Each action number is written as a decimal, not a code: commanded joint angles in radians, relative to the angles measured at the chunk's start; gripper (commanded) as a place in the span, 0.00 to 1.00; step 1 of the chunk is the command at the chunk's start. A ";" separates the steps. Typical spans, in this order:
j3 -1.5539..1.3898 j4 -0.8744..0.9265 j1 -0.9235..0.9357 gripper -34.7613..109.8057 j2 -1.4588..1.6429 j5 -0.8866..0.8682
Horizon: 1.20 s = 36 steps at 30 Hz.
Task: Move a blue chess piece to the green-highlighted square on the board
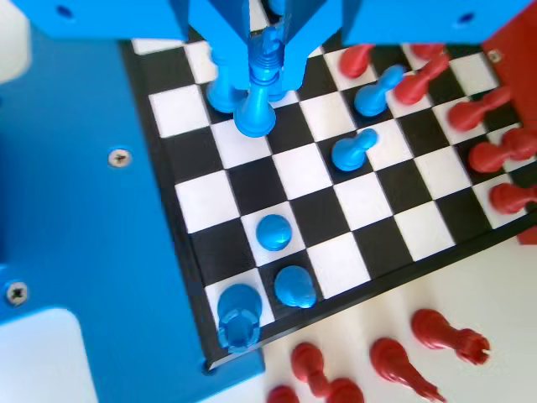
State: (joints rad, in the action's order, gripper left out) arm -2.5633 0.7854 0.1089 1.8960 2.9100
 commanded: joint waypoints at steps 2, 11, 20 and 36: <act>-0.017 -0.020 0.025 0.25 0.018 0.029; -0.071 -0.084 0.040 0.25 0.018 0.060; -0.097 -0.126 0.038 0.29 0.018 0.043; -0.025 0.015 0.018 0.32 0.038 0.037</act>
State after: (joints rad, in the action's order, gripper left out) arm -2.6415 0.7501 0.1273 1.8960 2.9161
